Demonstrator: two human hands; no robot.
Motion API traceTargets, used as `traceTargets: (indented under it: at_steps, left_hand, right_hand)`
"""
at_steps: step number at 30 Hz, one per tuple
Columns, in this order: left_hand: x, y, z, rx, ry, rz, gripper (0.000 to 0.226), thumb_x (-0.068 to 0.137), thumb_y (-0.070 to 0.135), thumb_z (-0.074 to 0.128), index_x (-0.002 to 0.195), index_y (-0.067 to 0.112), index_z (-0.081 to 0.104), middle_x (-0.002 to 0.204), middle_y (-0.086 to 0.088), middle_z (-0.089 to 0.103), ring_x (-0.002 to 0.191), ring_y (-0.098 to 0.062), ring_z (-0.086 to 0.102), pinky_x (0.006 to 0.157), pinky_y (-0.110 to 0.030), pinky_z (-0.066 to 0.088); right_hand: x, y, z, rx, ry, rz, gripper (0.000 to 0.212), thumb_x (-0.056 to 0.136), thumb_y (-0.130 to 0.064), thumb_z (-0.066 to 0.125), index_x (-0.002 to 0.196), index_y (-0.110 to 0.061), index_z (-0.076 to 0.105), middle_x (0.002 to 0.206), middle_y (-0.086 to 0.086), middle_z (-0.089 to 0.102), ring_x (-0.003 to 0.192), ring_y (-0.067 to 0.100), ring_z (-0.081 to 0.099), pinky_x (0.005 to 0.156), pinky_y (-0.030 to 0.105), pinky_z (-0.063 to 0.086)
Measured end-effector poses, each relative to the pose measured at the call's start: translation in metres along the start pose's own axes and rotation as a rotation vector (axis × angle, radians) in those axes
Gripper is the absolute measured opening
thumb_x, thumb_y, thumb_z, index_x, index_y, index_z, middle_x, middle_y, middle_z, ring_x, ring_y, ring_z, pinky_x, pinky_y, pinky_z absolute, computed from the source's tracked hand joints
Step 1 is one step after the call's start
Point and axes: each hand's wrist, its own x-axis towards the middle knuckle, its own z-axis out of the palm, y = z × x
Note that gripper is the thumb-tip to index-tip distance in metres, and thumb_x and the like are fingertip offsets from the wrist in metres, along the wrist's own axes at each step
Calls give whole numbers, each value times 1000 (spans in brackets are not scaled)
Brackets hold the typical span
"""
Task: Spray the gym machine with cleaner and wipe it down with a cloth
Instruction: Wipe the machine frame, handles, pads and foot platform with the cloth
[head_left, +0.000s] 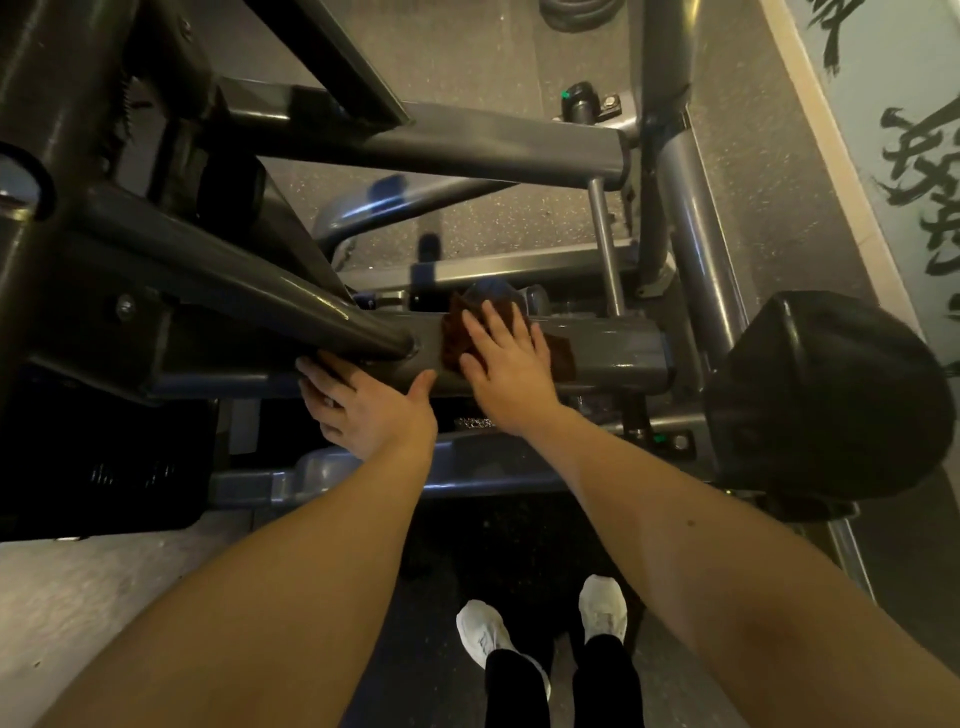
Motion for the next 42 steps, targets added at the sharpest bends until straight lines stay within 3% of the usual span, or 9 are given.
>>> traceTargets:
  at_steps: [4,13,18,25,31,33,37,39,42]
  left_hand:
    - [0,2,1,2,-18,-7,132,79,65,76,163,11,-10,171,-9,-16,156,-36,-3,123,-58,17]
    - [2,-1,3,-13,-41,10,134,80,64,77,162,12,-16,169,-8,-22,156,-35,-9,124,-59,15]
    - [1,-4,6,-41,-28,34,133,81,62,77,162,12,-15,170,-8,-22,156,-37,-8,122,-62,16]
    - [1,-4,7,-45,-35,35,133,81,63,76,162,13,-17,169,-6,-24,156,-35,-11,123,-61,14]
    - [1,-4,6,-38,-29,23,132,81,66,73,162,13,-16,169,-5,-25,156,-32,-12,123,-59,14]
    - [1,-5,5,-42,-26,26,130,81,66,74,163,13,-14,170,-6,-22,157,-33,-9,122,-59,16]
    - [-1,-6,6,-40,-11,38,130,81,66,73,163,14,-13,170,-6,-20,156,-34,-7,121,-61,17]
    - [0,-7,6,-43,-22,41,130,81,66,73,163,14,-13,170,-6,-21,156,-34,-8,122,-62,16]
    - [-1,-7,5,-61,-35,44,130,81,65,74,163,15,-14,170,-4,-22,156,-33,-10,122,-62,15]
  right_hand:
    - [18,67,-23,50,103,363,54,109,-47,28,160,-30,30,171,1,18,159,32,1,127,57,1]
    - [-14,96,-12,236,309,928,61,109,-47,25,165,-33,3,173,1,-7,157,42,-4,126,60,7]
    - [-27,84,4,95,243,797,61,110,-45,23,166,-29,3,173,6,-4,157,41,-7,127,56,-2]
    - [14,118,-32,191,267,981,59,110,-43,24,166,-31,9,173,8,6,158,40,-3,126,58,-1]
    - [38,32,-16,-17,167,299,44,106,-39,36,143,-26,57,154,3,51,152,27,28,124,48,14]
    - [36,-11,-3,-28,164,142,43,106,-39,39,142,-26,57,147,3,58,147,26,38,123,47,19]
    - [16,-17,7,12,107,-58,51,107,-42,37,156,-28,40,160,0,42,155,26,23,127,48,11]
    - [11,21,-5,-12,123,-30,51,106,-43,37,155,-27,42,159,0,44,153,28,27,126,49,14]
    - [6,88,-30,52,176,334,45,108,-41,36,150,-28,47,154,2,48,152,30,28,126,53,15]
